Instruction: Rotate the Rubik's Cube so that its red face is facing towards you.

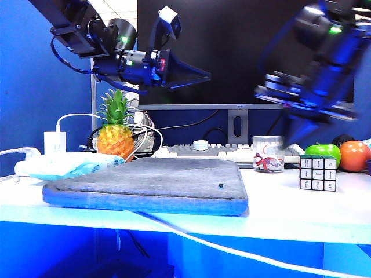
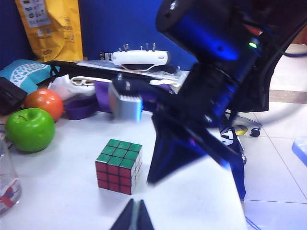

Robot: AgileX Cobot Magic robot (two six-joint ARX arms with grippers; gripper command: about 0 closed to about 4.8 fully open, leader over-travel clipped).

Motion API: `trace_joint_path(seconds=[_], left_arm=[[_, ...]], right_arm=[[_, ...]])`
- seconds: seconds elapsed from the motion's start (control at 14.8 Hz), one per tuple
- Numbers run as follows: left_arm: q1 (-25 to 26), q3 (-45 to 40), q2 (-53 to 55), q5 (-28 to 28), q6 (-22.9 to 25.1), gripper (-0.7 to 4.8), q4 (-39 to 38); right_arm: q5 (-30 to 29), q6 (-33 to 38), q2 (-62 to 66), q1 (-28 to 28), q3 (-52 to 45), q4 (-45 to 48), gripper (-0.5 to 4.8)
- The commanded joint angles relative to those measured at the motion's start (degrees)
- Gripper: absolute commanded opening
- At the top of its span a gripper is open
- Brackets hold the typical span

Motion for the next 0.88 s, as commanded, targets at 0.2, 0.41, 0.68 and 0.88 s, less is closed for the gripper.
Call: trace_joint_path(seconds=[0.2, 0.41, 0.68, 0.88], left_arm=[[-0.8, 0.1, 0.0, 0.8, -1.7, -0.06, -0.1], [-1.3, 0.0, 0.0, 0.8, -1.7, -0.06, -0.1], [-1.3, 0.0, 0.0, 0.8, -1.7, -0.06, -0.2], [-1.3, 0.0, 0.0, 0.8, -1.7, -0.06, -1.7]], right_arm=[[4.3, 1.0, 2.0, 0.5, 0.9, 2.9, -0.02], [5.4, 1.0, 4.0, 0.6, 0.9, 2.5, -0.02], [12.7, -0.3, 5.7, 0.3, 0.9, -0.5, -0.02], [17.3, -1.2, 5.7, -2.8, 0.9, -4.0, -0.01]])
